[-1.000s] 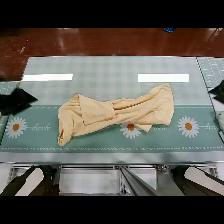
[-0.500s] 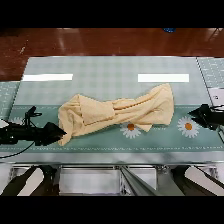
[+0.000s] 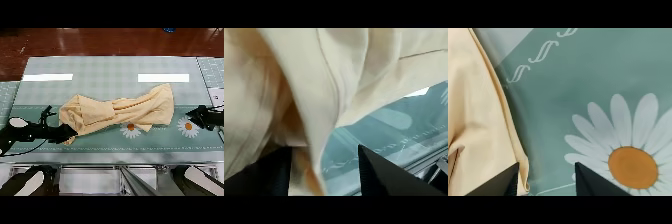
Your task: Fold the shirts.
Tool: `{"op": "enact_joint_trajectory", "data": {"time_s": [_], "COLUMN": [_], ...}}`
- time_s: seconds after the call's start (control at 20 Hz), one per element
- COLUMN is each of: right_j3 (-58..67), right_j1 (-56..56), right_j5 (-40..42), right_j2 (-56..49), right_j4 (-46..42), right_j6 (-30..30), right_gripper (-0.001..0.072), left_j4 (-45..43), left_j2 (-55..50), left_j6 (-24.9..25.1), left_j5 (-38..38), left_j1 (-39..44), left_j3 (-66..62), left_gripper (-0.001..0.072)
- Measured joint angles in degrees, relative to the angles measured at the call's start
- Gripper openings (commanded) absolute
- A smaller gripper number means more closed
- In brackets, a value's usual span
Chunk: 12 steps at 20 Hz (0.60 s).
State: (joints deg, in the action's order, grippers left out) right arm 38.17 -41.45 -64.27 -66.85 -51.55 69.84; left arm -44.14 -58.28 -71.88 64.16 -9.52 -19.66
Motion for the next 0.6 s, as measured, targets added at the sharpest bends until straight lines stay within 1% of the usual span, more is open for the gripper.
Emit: {"op": "enact_joint_trajectory", "data": {"time_s": [0.05, 0.1, 0.15, 0.3, 0.45, 0.5, 0.6], "right_j3": [0.0, 0.0, 0.0, 0.0, 0.0, 0.1, 0.7], "right_j1": [1.1, 2.4, 3.8, 8.0, 12.0, 13.3, 16.2], "right_j5": [-0.1, 0.0, 0.2, 1.5, 4.2, 5.0, 7.1], "right_j2": [-0.4, -0.9, -1.8, -4.9, -8.2, -9.2, -11.6], "right_j4": [0.0, 0.0, 0.1, 1.3, 4.5, 6.1, 8.1], "right_j6": [0.0, 0.0, -0.1, -0.1, -0.1, -0.1, -0.3], "right_gripper": [0.0406, 0.0406, 0.0406, 0.0406, 0.0405, 0.0344, 0.0016], "left_j4": [-0.2, -1.4, -2.8, -5.0, -7.1, -7.7, -8.8], "left_j2": [-1.3, -2.4, -3.5, -5.2, -5.9, -6.1, -6.2], "left_j6": [-1.1, -2.6, -3.8, -6.1, -7.0, -7.1, -7.3], "left_j5": [-0.7, -1.2, -1.6, -1.4, -1.4, -1.7, -2.8], "left_j1": [0.7, 1.2, 1.5, 2.1, 2.3, 2.3, 2.4], "left_j3": [-0.2, -0.4, -0.7, -2.0, -4.2, -5.1, -7.2], "left_gripper": [0.0295, 0.0117, 0.0023, 0.0022, 0.0022, 0.0022, 0.0022]}}
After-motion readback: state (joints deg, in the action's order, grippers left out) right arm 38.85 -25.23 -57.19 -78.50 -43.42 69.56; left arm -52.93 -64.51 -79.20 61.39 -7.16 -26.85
